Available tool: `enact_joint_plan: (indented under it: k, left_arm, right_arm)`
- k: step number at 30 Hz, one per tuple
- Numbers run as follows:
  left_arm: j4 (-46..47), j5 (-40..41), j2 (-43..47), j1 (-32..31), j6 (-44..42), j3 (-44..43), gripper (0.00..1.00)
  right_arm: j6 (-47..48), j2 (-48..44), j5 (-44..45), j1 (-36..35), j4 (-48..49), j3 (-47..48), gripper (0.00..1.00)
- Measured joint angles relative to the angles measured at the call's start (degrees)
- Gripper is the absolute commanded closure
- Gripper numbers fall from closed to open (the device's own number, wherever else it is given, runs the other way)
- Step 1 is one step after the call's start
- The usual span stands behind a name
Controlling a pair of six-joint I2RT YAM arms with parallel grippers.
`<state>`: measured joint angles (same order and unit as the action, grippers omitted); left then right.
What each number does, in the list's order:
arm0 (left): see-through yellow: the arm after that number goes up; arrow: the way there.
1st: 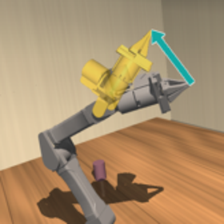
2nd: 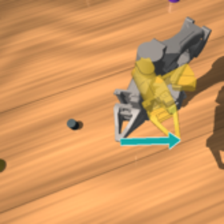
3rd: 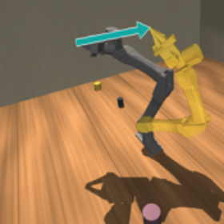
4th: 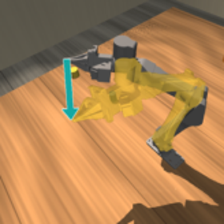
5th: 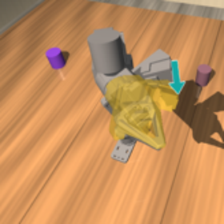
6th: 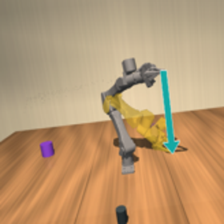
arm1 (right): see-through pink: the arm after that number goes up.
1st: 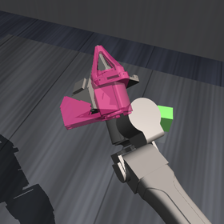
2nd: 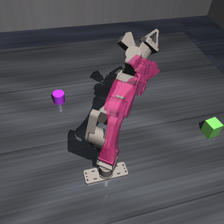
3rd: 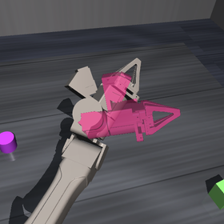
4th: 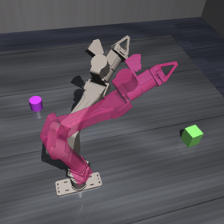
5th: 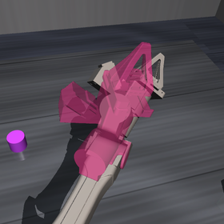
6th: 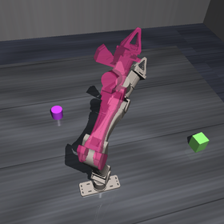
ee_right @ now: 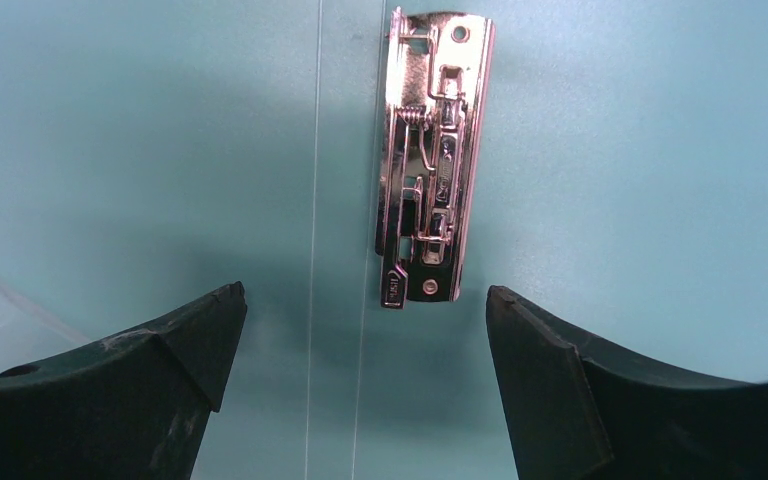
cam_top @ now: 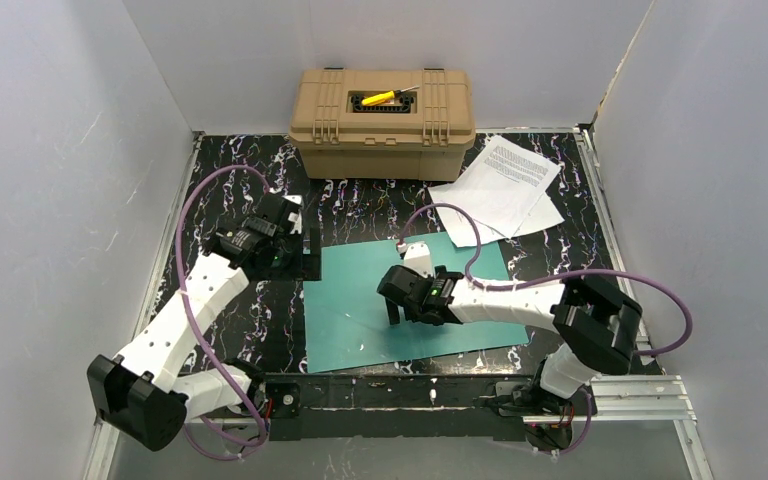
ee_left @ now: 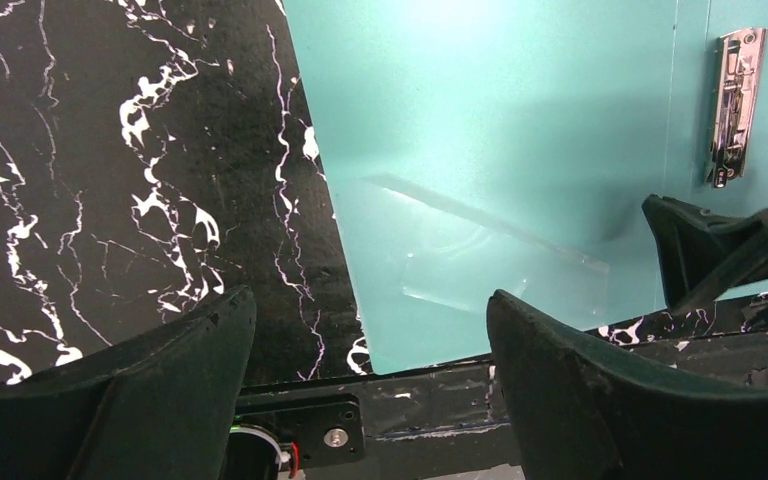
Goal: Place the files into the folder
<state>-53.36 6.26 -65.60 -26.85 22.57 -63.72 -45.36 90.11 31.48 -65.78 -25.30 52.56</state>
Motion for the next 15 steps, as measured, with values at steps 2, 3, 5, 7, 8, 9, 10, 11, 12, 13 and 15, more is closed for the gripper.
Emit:
enact_joint_plan:
  k: [2,3,5,7,8,9,10,11,12,13,15]
  left_arm:
    - [1.0,-0.5,1.0,0.0,0.1,1.5,0.14]
    - [1.3,-0.7,1.2,0.0,0.1,2.1,0.13]
    - [1.9,-0.9,1.4,0.0,0.1,3.3,0.13]
    - [2.7,-1.1,1.4,0.0,0.2,4.2,0.13]
    - [3.1,-1.2,1.4,0.0,0.2,4.7,0.13]
    - [3.6,-1.2,1.4,0.0,0.2,5.2,0.13]
    - [4.0,-1.2,1.4,0.0,0.2,5.8,0.12]
    - [4.1,-1.2,1.4,0.0,0.2,6.2,0.12]
    - [4.3,-1.2,1.4,0.0,0.2,6.7,0.12]
    - [4.4,-1.2,1.4,0.0,0.2,7.0,0.12]
    - [4.9,-1.2,1.4,0.0,0.2,7.6,0.12]
  right_arm:
    - [-0.5,0.8,-0.2,0.2,1.1,-0.8,0.01]
    - [-0.7,1.2,-0.3,0.3,1.6,-1.2,0.01]
    - [-1.8,1.9,-0.9,0.6,3.5,-2.3,0.01]
    - [-2.4,2.1,-1.0,0.9,5.1,-2.7,0.01]
    - [-2.4,2.1,-0.9,0.9,5.8,-2.9,0.01]
    - [-2.4,2.1,-0.7,1.0,6.3,-3.1,0.01]
    - [-2.4,2.1,-0.4,1.0,7.0,-3.4,0.01]
    - [-2.3,2.1,0.0,1.1,7.7,-3.7,0.01]
    - [-2.3,2.1,0.2,1.2,8.4,-3.9,0.01]
    - [-2.3,2.1,0.5,1.4,9.2,-4.2,0.01]
    - [-2.3,2.2,0.9,1.8,10.4,-4.4,0.01]
